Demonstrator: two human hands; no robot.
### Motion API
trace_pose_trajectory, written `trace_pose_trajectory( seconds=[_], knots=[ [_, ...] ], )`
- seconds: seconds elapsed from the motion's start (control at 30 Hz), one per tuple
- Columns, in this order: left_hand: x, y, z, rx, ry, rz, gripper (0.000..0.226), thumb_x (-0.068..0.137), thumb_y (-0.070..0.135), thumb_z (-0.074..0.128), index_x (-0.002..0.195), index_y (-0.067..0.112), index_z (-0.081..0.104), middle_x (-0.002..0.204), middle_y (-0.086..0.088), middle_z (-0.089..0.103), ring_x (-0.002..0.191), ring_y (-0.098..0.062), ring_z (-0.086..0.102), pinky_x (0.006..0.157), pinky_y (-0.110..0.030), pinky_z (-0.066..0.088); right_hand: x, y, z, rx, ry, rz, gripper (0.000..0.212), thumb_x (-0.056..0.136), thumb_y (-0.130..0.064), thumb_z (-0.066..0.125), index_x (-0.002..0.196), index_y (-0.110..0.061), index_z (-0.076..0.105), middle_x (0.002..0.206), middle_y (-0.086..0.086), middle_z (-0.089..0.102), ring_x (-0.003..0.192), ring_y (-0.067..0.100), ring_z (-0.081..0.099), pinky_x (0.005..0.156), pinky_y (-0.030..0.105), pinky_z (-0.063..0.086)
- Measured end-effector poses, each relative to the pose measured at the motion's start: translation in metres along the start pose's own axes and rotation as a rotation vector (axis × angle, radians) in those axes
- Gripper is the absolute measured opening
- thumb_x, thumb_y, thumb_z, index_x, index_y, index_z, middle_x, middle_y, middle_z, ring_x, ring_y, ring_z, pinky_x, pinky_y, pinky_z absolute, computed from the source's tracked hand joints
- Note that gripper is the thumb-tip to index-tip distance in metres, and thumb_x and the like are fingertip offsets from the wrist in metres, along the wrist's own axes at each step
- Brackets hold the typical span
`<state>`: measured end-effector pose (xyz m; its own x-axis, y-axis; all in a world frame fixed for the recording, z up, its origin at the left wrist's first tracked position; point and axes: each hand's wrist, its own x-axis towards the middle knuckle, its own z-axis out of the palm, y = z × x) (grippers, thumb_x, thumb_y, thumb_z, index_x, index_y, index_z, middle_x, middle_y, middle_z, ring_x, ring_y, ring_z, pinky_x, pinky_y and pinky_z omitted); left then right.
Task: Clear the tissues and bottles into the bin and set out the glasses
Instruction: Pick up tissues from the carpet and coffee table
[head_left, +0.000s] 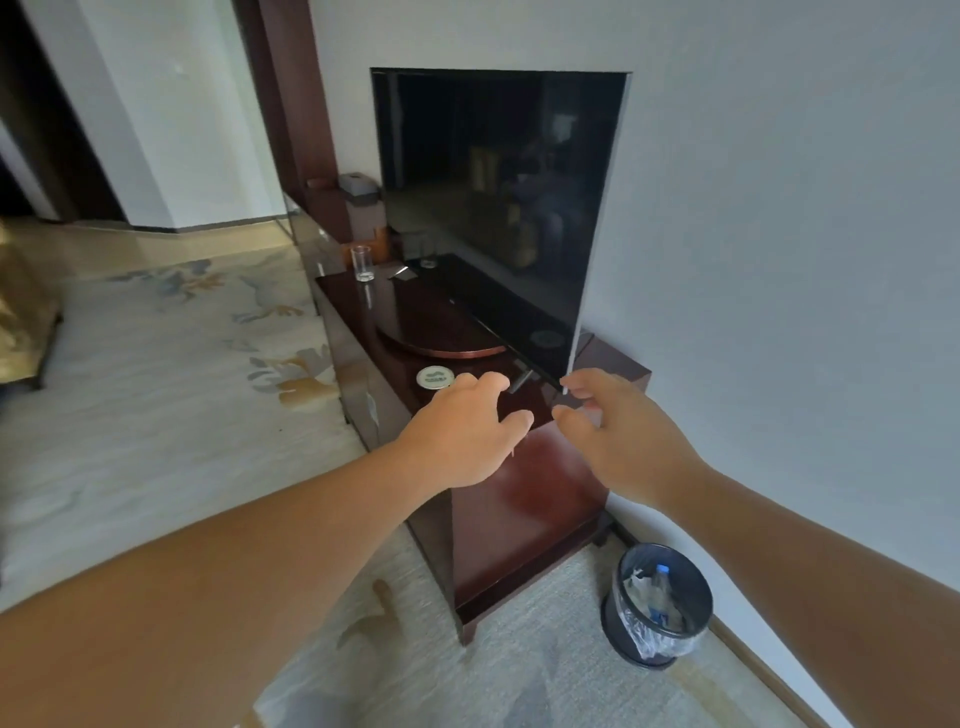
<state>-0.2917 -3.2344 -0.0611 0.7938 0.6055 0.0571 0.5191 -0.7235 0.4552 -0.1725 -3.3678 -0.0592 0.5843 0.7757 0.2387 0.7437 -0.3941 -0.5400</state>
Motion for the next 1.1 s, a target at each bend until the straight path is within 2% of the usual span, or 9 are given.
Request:
trace_pose_trajectory(
  seconds=[0.17,0.27,0.33,0.47,0.6,0.8,0.93,1.1],
  knots=[
    [-0.018,-0.029,-0.032,0.006,0.064,-0.085,0.058,0.092,0.054,0.040,0.143,0.026,0.036,0.142,-0.003,0.041,0.123,-0.021,0.048,0.101,-0.042,0.043,0.021,-0.033,0.025,0.029,-0.049,-0.079,0.037,0.095,-0.045,0.049,0.131,-0.036,0.048,0.135,-0.010,0.053,0.116,0.011,0.056,0.089,0.024,0.042],
    [-0.034,-0.059,-0.057,0.010,0.111,-0.150,0.056,0.093,0.053,0.041,0.141,0.024,0.036,0.138,-0.004,0.043,0.122,-0.021,0.046,0.100,-0.041,0.041,0.038,-0.065,0.046,0.051,-0.100,-0.165,0.039,0.094,-0.046,0.051,0.131,-0.036,0.048,0.132,-0.012,0.055,0.110,0.005,0.056,0.081,0.015,0.041],
    [-0.048,-0.083,-0.074,0.004,0.142,-0.197,0.058,0.094,0.053,0.041,0.144,0.023,0.035,0.142,-0.005,0.040,0.127,-0.022,0.043,0.103,-0.040,0.039,0.046,-0.091,0.063,0.065,-0.137,-0.232,0.041,0.092,-0.048,0.051,0.131,-0.036,0.048,0.131,-0.012,0.055,0.108,0.004,0.056,0.078,0.015,0.039],
    [-0.085,-0.147,-0.114,-0.004,0.206,-0.304,0.059,0.094,0.051,0.044,0.145,0.021,0.035,0.147,-0.006,0.038,0.133,-0.023,0.038,0.107,-0.042,0.036,0.055,-0.162,0.102,0.086,-0.227,-0.353,0.043,0.091,-0.049,0.051,0.132,-0.034,0.048,0.131,-0.011,0.054,0.110,0.008,0.056,0.085,0.025,0.042],
    [-0.137,-0.220,-0.153,0.010,0.254,-0.445,0.058,0.094,0.051,0.044,0.144,0.024,0.034,0.142,-0.009,0.040,0.128,-0.029,0.042,0.104,-0.040,0.038,0.051,-0.246,0.153,0.100,-0.291,-0.486,0.042,0.091,-0.043,0.052,0.131,-0.029,0.051,0.128,-0.006,0.056,0.110,0.012,0.056,0.089,0.028,0.042],
    [-0.225,-0.323,-0.205,0.018,0.338,-0.654,0.060,0.093,0.054,0.044,0.144,0.024,0.033,0.142,-0.008,0.040,0.128,-0.028,0.043,0.103,-0.039,0.038,0.027,-0.371,0.236,0.141,-0.402,-0.609,0.045,0.091,-0.043,0.054,0.132,-0.026,0.051,0.129,-0.004,0.055,0.107,0.013,0.057,0.095,0.032,0.043],
    [-0.286,-0.375,-0.231,0.036,0.374,-0.787,0.061,0.093,0.054,0.045,0.145,0.023,0.034,0.141,-0.010,0.041,0.129,-0.029,0.042,0.106,-0.041,0.036,0.006,-0.443,0.288,0.187,-0.458,-0.689,0.042,0.090,-0.041,0.056,0.129,-0.025,0.053,0.125,-0.002,0.057,0.100,0.014,0.057,0.090,0.030,0.042],
    [-0.354,-0.430,-0.248,0.024,0.441,-0.957,0.060,0.092,0.055,0.045,0.142,0.023,0.037,0.139,-0.010,0.042,0.126,-0.031,0.044,0.103,-0.042,0.039,-0.025,-0.515,0.342,0.251,-0.600,-0.789,0.040,0.089,-0.041,0.055,0.127,-0.027,0.053,0.124,-0.004,0.057,0.101,0.013,0.058,0.089,0.031,0.044]
  ],
)
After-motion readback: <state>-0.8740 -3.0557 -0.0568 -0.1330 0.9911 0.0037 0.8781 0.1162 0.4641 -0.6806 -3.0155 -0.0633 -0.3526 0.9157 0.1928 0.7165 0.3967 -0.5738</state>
